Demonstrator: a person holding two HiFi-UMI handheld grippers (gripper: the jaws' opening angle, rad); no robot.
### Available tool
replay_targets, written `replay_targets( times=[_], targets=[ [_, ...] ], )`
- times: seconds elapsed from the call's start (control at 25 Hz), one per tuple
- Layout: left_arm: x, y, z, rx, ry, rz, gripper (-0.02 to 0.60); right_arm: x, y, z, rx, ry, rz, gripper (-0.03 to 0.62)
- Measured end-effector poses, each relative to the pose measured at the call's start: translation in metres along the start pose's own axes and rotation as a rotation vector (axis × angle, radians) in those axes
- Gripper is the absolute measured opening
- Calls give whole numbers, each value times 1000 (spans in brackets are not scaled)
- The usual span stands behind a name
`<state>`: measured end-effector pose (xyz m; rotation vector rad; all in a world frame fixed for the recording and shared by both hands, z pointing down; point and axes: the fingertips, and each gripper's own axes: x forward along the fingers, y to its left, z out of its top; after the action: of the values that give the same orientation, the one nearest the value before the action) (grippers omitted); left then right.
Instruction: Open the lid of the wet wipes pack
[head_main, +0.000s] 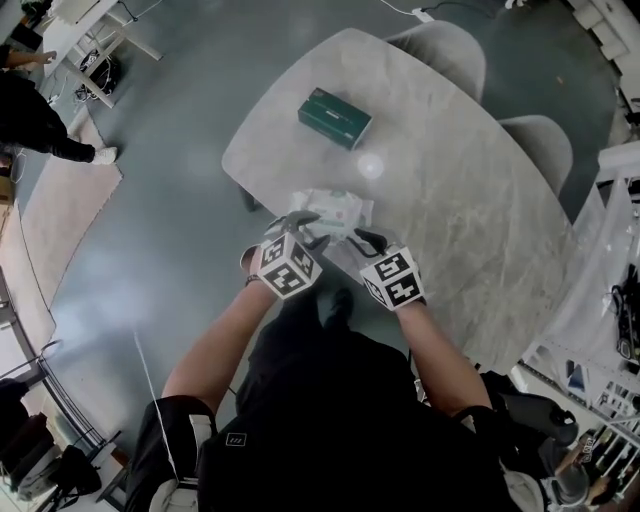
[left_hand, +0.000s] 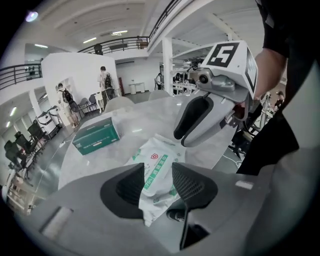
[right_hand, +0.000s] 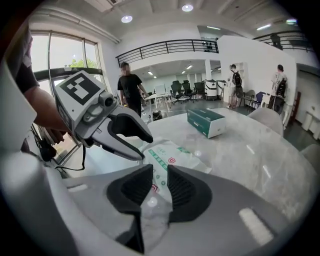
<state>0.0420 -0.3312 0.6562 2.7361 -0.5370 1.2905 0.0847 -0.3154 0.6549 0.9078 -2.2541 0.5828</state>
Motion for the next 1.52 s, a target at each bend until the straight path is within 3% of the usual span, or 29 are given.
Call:
replay_targets(
  times=[0.32, 0.48, 0.76, 1.04, 1.52],
  targets=[
    [37, -1, -16, 198, 107, -38, 175, 27, -15, -20, -77, 123, -57, 95],
    [44, 0, -17, 232, 118, -44, 179, 43, -14, -33, -172, 227, -57, 35],
    [50, -4, -19, 303, 157, -45, 181, 49, -12, -40, -244, 277, -88, 35],
    [48, -4, -17, 312, 175, -66, 186, 50, -12, -41, -218, 301, -37, 35],
    [24, 6, 10, 295, 83, 3, 120, 51, -11, -41, -244, 304, -50, 35]
  ],
)
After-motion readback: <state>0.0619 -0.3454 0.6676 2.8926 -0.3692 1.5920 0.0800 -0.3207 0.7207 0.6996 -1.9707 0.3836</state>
